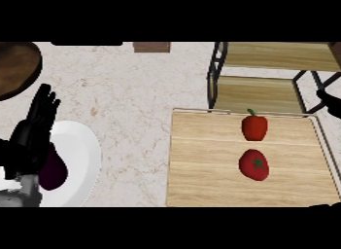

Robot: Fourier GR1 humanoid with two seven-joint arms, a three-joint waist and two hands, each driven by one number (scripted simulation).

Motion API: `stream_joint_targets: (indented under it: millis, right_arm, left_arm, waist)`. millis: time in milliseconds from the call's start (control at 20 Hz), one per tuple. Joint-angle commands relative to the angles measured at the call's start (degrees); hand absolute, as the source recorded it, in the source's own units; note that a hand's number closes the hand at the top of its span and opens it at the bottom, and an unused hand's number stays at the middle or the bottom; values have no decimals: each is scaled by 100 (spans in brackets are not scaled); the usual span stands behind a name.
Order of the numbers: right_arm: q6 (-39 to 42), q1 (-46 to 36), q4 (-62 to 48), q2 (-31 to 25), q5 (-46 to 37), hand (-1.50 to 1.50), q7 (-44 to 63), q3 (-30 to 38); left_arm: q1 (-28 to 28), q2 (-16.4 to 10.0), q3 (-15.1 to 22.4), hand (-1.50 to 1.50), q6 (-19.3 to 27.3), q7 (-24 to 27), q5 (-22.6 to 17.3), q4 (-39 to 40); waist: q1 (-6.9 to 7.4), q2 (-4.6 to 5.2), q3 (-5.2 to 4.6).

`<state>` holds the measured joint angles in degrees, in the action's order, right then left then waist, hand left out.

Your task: Pick the tomato from the tray and place it in the tiered shelf

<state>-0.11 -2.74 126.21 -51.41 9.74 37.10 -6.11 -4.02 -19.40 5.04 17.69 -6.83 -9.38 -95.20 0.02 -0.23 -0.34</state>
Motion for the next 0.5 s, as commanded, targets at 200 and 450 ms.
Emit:
stream_joint_targets:
  millis: [200, 450]
  right_arm:
    - [237, -1216, 375, -384, -893, -150, 2714, -1280]
    - [619, -2240, -147, -31, -1092, -150, 3570, -1918]
  left_arm:
    - [-253, 163, 108, 0, 10, -45, 136, 139]
    - [59, 231, 133, 0, -82, 200, 154, 51]
  waist:
    - [158, 47, 12]
    - [218, 44, 10]
